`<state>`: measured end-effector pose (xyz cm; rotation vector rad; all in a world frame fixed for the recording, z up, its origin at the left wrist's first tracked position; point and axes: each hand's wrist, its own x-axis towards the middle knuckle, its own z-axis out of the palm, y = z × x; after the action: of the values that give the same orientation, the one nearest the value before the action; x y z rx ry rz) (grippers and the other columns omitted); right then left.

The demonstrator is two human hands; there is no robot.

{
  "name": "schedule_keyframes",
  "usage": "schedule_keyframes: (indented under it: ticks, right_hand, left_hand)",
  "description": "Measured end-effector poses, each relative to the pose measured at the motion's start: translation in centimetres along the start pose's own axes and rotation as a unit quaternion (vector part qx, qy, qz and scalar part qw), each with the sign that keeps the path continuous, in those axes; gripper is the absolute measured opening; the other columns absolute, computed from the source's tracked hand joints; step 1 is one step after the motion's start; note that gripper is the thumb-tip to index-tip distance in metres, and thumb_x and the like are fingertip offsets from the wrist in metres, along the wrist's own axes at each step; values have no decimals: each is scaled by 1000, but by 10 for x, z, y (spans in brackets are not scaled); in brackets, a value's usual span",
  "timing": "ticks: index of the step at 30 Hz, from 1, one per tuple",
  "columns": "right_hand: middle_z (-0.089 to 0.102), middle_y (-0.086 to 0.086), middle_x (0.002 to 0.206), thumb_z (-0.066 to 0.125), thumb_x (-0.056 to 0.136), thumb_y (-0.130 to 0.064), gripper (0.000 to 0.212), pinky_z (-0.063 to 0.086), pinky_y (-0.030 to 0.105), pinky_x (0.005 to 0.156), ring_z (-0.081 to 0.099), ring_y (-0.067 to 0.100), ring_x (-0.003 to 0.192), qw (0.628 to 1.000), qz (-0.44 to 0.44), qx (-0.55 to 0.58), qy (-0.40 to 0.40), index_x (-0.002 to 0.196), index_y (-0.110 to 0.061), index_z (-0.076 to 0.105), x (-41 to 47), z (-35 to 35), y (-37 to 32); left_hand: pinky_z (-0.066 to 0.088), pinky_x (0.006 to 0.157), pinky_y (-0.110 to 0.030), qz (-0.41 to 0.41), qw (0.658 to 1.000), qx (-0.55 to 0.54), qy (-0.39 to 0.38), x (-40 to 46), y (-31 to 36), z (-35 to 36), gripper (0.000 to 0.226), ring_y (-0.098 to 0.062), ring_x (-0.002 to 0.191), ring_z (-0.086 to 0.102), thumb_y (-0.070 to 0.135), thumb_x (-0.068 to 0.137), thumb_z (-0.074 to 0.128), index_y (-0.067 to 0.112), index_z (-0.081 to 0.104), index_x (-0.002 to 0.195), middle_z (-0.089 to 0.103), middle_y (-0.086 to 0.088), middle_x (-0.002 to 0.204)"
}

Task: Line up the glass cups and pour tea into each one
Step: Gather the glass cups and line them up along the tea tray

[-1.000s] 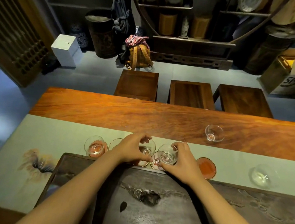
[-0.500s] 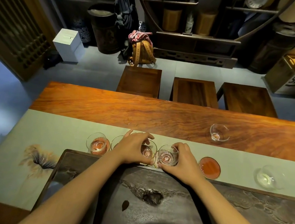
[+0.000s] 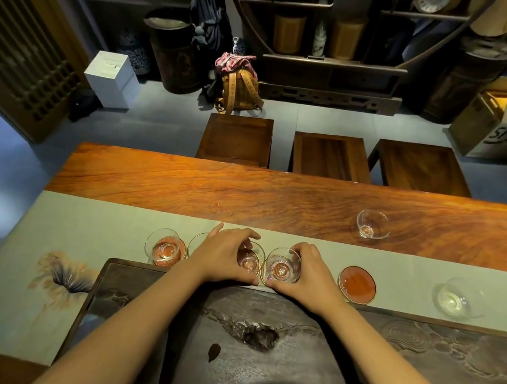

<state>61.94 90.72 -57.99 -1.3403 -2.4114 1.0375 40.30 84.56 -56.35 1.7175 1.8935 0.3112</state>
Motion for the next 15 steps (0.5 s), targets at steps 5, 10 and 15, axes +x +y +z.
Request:
schedule_keyframes:
  ticks: [5,10,15]
  right_hand:
    - [49,-1,119,85,66,-55,80,48,41,93,55,18,109,1000,3,-2,2,124,-16,46,0,2,-2]
    - [47,-6,118,80,56,-73,99,47,32,92,53,12,107,1000,17,24,-9,129,-17,44,-2,0,-4]
    - [43,-12,118,65,54,-86,108,49,27,91,50,4,105,999,20,51,3,137,-20,41,-12,-12,6]
  left_hand:
    - [10,118,-46,-2,1000,-3,2,0,-2,1,88,-8,115,56,67,53,77,35,47,130,64,11,119]
    - [10,119,-46,-2,1000,-5,2,-1,-2,0,94,-6,118,56,73,51,75,36,45,132,63,11,122]
    - [8,118,-44,4,998,-29,52,-1,7,-4,100,-8,124,51,81,51,70,34,44,137,60,11,130]
